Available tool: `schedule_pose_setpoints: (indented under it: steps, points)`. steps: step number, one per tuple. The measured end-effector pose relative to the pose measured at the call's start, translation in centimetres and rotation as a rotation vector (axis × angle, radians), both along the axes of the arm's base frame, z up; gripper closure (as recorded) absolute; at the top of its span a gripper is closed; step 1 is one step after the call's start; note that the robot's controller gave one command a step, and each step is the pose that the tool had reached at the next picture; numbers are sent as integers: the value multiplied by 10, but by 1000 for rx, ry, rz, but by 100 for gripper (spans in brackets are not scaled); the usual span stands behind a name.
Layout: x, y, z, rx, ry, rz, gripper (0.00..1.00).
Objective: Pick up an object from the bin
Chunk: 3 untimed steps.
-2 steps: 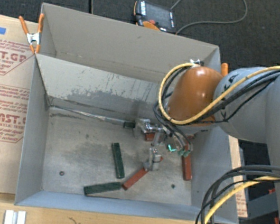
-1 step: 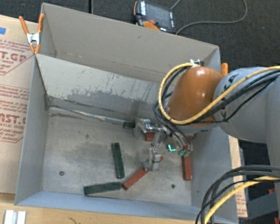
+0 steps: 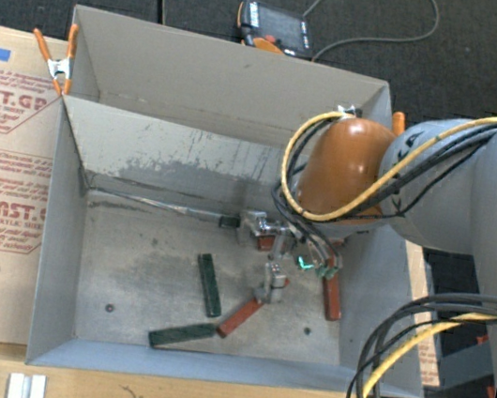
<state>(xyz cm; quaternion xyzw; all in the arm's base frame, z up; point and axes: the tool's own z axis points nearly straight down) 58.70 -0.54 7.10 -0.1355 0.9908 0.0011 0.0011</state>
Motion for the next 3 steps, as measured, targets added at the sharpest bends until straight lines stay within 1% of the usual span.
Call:
schedule_pose_setpoints:
  steps: [1, 2, 3]
  points:
    - [0, 0, 0, 0, 0, 0, 0]
    - [-12, 99, -1, 1, -2, 656, 0]
    - [-12, 97, -1, 0, 0, 652, 100]
